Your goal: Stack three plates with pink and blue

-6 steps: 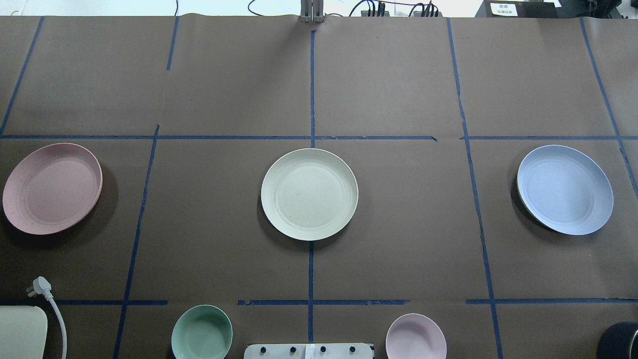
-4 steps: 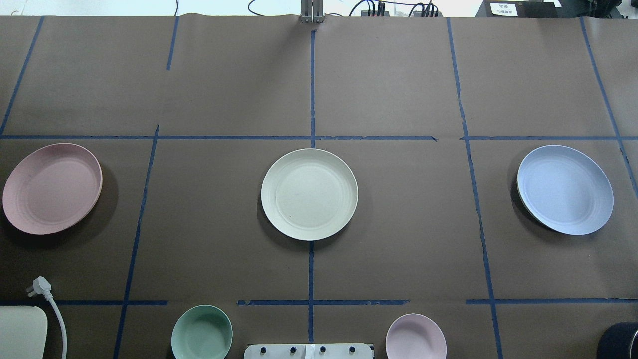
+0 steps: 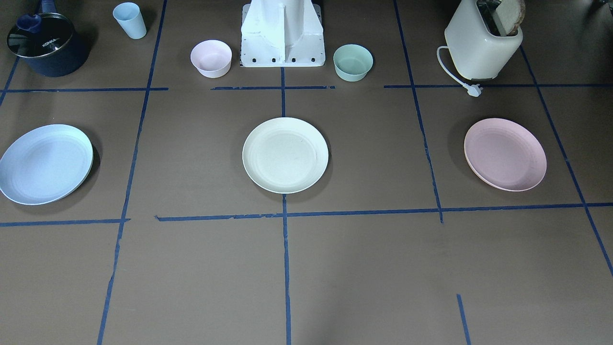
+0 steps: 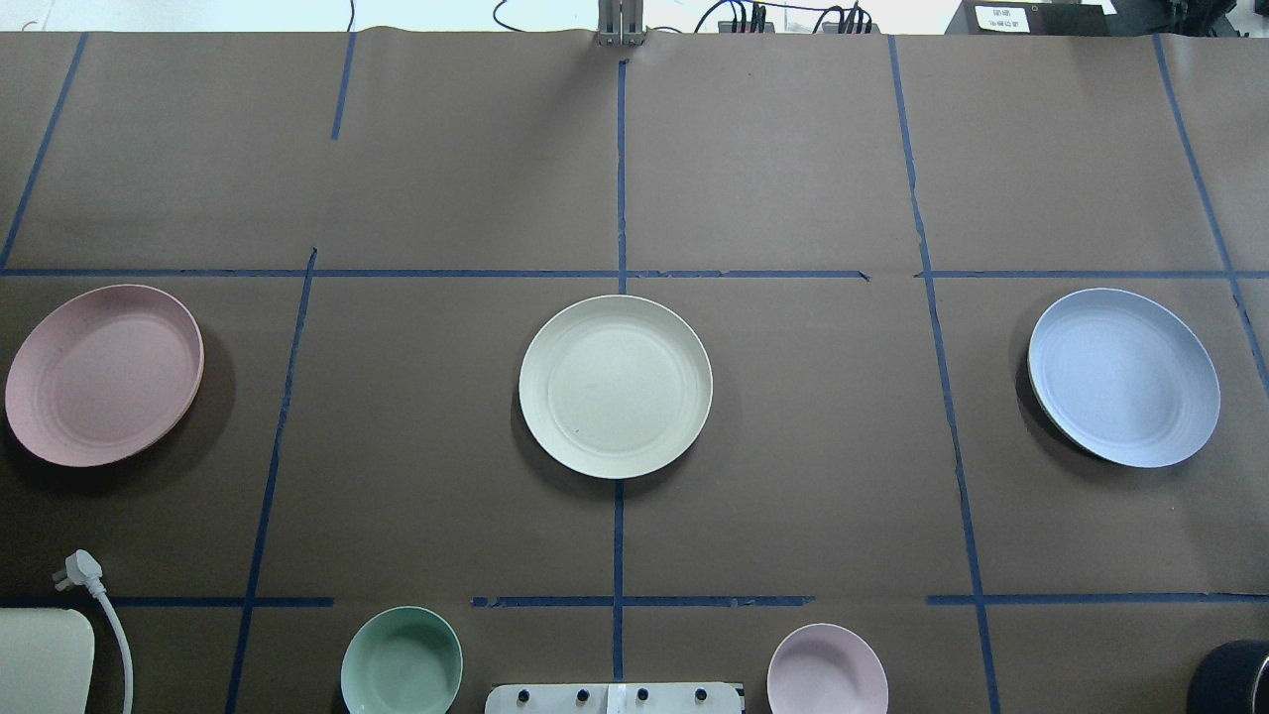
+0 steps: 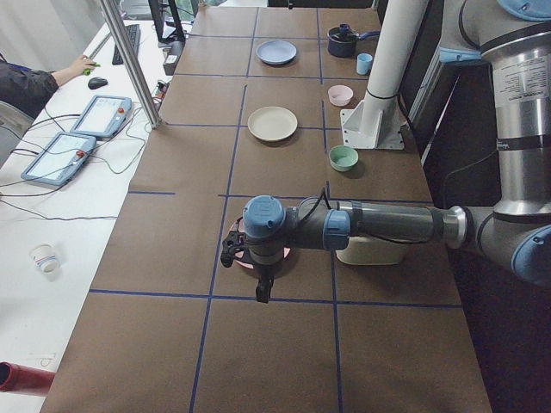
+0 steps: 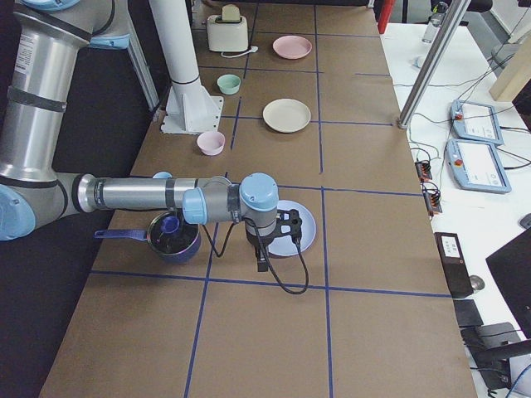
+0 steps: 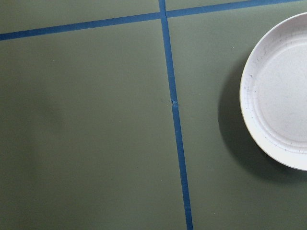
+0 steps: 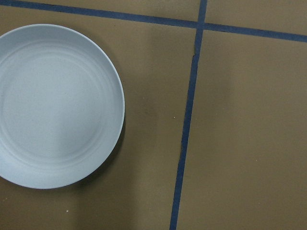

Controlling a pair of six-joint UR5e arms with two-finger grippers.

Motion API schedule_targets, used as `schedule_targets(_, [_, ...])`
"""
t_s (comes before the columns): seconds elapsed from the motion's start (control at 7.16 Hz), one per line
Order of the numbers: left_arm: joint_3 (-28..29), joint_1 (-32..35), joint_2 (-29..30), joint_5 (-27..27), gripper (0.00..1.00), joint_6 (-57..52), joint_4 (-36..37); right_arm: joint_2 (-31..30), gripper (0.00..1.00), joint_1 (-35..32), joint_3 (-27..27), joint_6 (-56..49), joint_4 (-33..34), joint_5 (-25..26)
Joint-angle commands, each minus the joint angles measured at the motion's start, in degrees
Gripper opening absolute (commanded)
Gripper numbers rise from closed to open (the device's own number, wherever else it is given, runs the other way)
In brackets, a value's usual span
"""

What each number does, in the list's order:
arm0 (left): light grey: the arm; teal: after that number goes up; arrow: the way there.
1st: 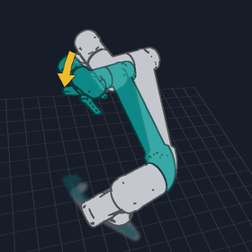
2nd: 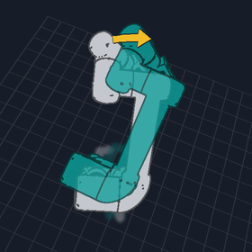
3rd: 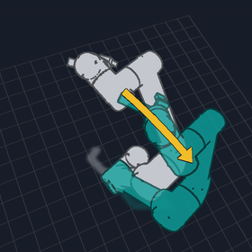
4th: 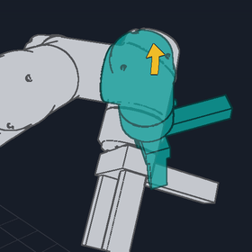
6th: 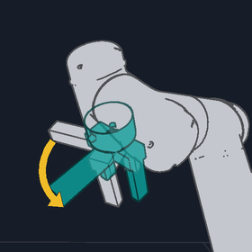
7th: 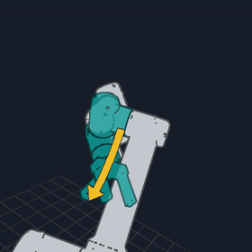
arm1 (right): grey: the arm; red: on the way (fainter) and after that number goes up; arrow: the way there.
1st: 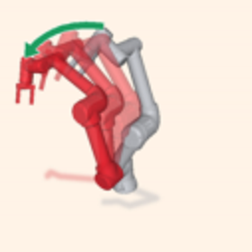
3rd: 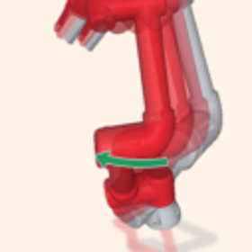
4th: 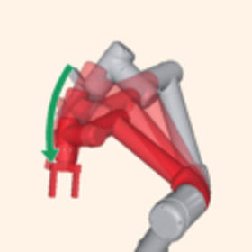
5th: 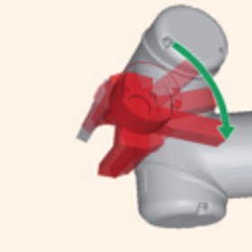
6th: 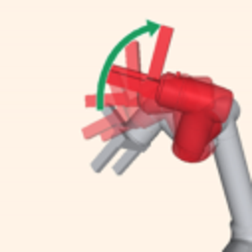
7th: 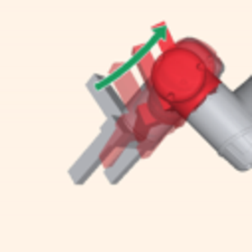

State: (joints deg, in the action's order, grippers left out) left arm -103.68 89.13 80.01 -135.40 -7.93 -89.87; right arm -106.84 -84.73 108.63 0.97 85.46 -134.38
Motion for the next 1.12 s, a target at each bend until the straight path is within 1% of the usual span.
schedule_targets(0.0, [1.01,-0.01,2.78,-0.31,1.0,-0.07,-5.03,0.06,1.0,0.0,0.0,0.0,-0.03,-0.09])
schedule_targets(0.14, [2.15,-0.97,2.79,-0.31,1.0,0.28,-9.84,0.06,1.0,0.09,0.0,0.0,-0.03,-0.09])
schedule_targets(0.28, [4.34,-4.02,2.52,-0.22,1.0,8.03,-12.15,0.06,1.0,0.09,-0.09,0.0,-0.03,-0.09])
schedule_targets(0.42, [7.84,-8.58,2.52,0.13,1.0,18.55,-21.13,0.06,1.0,0.09,-0.09,0.0,-0.03,-0.26])
schedule_targets(0.56, [14.75,-12.97,2.61,0.31,1.0,31.01,-34.97,0.06,1.0,0.09,-0.09,0.0,-0.03,-0.35])
schedule_targets(0.7, [21.26,-16.93,3.22,2.14,1.0,42.53,-47.99,0.06,1.0,0.09,-0.09,0.0,-0.12,-0.44])
schedule_targets(0.84, [22.71,-21.84,3.22,7.03,1.0,51.26,-53.6,0.06,1.0,0.09,-0.26,0.0,-0.29,-0.44])
schedule_targets(0.98, [22.73,-24.68,3.22,8.64,1.0,54.22,-54.0,0.06,1.0,0.09,-0.26,0.0,-0.29,-0.44])
